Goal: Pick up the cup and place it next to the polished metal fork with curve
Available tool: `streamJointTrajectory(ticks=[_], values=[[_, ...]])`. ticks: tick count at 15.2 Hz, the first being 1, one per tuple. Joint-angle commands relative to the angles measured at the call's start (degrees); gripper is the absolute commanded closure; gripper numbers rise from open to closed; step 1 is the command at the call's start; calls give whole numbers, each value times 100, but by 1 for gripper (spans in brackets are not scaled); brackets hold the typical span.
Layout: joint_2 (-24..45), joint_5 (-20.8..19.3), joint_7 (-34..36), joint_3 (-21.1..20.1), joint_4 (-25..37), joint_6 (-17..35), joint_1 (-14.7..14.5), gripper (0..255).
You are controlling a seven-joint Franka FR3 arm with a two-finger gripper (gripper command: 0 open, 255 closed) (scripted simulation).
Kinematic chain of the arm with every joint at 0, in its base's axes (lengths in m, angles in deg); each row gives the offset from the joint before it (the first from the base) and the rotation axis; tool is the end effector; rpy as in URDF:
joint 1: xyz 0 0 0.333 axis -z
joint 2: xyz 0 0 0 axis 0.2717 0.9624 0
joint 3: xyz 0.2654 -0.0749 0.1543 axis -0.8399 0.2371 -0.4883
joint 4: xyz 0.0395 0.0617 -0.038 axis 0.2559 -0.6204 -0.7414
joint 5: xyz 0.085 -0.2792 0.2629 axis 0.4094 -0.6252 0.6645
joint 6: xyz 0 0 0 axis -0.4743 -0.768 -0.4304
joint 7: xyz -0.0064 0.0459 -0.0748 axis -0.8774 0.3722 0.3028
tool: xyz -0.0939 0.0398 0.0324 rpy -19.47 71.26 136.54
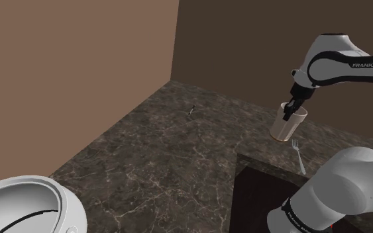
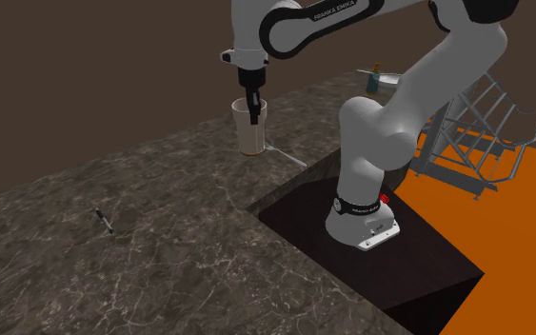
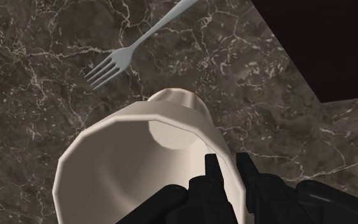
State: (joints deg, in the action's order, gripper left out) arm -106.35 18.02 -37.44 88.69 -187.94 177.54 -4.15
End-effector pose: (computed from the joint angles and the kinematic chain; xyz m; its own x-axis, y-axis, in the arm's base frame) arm 0.2300 -0.2504 0.4406 0.9931 -0.1151 -0.0240 -0.1118 -0.9875 0.1109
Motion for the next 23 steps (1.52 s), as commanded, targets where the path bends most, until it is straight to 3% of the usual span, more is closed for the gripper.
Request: streamJointTrajectory(ticks=[1,8,16,17,22,23], values=[[75,-65,19,80,-109,194,8,255],[344,-296,114,335,-501,850,46,255],[343,-296,115,335,-501,850,46,255],[343,-296,114,335,-501,849,46,0],[342,-295,114,334,-501,848,46,0],[226,-209,99,229,-385,614,30,0]])
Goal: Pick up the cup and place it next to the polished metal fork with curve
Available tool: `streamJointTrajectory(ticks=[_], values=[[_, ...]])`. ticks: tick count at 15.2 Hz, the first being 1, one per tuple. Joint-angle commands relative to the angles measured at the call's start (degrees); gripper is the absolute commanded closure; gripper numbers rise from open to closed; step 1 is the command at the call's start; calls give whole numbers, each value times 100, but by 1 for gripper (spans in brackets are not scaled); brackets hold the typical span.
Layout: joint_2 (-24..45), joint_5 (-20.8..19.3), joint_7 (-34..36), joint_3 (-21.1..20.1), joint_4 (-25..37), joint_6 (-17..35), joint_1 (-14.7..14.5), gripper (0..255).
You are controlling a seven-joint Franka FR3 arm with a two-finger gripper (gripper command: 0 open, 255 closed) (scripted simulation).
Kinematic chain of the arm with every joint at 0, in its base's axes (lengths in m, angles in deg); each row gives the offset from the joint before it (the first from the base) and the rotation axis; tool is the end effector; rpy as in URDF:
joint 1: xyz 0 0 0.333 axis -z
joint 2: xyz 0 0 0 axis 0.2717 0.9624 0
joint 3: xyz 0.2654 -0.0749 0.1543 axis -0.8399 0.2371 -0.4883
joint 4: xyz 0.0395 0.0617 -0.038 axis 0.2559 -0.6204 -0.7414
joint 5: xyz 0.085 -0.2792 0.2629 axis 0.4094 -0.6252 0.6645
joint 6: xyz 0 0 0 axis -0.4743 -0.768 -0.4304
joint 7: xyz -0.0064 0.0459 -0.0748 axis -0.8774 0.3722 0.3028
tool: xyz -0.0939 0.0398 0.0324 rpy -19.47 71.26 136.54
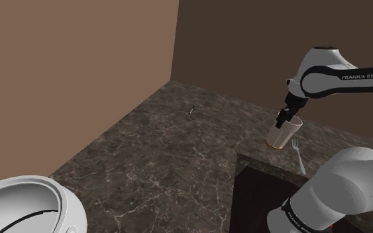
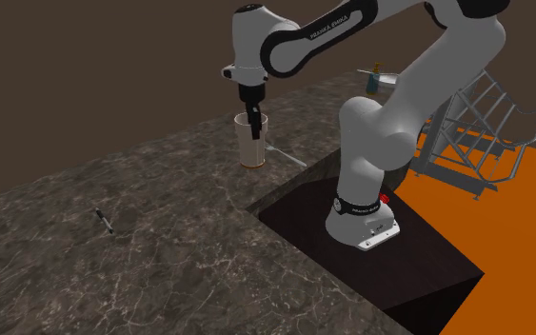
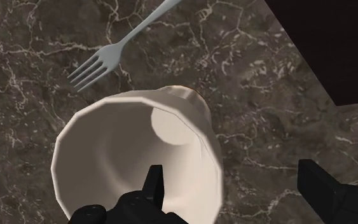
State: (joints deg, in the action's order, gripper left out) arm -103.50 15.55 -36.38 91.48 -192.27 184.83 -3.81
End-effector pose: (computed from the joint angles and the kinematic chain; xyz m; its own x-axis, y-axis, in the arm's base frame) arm 0.2313 -0.2511 0.3985 0.9931 -0.1149 -0.0216 -0.1119 -0.9874 0.1119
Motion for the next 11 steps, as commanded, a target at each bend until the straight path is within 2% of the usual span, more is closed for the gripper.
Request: streamJointTrajectory(ticks=[1,3,11], values=[[-158,126,-22,-152,172,-343,-24,0],[-300,274,-48,-326,413,-732,-62,0],[-300,275,-48,-327,413,-732,-61,0]])
